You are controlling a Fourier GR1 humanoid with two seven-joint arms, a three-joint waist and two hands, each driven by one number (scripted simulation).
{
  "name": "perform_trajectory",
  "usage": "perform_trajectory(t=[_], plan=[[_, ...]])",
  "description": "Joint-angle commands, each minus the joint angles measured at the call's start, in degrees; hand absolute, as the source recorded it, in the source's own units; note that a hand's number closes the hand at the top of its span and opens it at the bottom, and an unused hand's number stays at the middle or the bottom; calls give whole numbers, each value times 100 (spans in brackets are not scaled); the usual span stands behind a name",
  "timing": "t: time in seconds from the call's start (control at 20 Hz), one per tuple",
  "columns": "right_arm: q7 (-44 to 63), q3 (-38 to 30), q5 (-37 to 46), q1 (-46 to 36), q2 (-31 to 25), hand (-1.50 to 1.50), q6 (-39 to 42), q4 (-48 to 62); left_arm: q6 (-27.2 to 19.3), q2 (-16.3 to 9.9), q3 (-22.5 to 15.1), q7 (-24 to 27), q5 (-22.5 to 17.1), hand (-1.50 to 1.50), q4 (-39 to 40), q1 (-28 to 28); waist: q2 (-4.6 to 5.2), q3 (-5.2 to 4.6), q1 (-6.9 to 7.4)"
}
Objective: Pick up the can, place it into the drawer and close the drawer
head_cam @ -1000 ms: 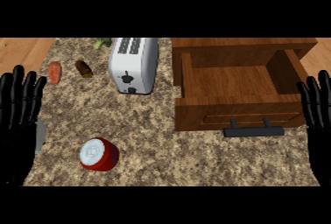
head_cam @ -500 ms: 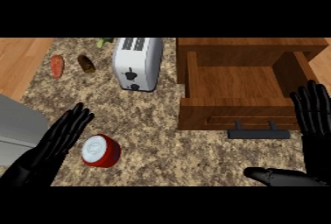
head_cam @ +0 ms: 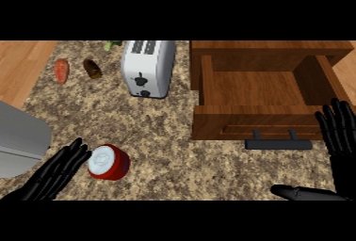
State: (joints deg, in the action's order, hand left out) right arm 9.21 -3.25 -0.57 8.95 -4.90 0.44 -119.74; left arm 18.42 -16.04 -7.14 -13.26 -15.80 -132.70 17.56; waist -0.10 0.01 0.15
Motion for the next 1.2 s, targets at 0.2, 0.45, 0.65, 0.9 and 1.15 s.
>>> perform_trajectory(t=[0.2, 0.45, 0.65, 0.9, 1.15], plan=[[-232, -252, -215, 408, -2, -150, 269, -150, 121, -103, 799, -695, -830, -150, -250, -21, 3, 0, -11], [-196, -452, -383, 435, -109, -150, 457, -217, 159, 190, 878, -379, -384, -150, 880, -592, 8, -1, -43], [-661, -301, -148, 667, 138, -150, 536, 29, 428, 430, 699, -221, -178, -150, 796, -249, 5, -1, -20], [-785, -614, -408, 854, 61, -150, 720, 3, 754, 660, 454, 651, 586, -150, 1150, 315, 0, -2, -12], [-396, -556, -207, 581, 127, -150, 630, -142, 805, 695, 685, 700, 613, -150, 1682, -195, 5, -2, -15]])
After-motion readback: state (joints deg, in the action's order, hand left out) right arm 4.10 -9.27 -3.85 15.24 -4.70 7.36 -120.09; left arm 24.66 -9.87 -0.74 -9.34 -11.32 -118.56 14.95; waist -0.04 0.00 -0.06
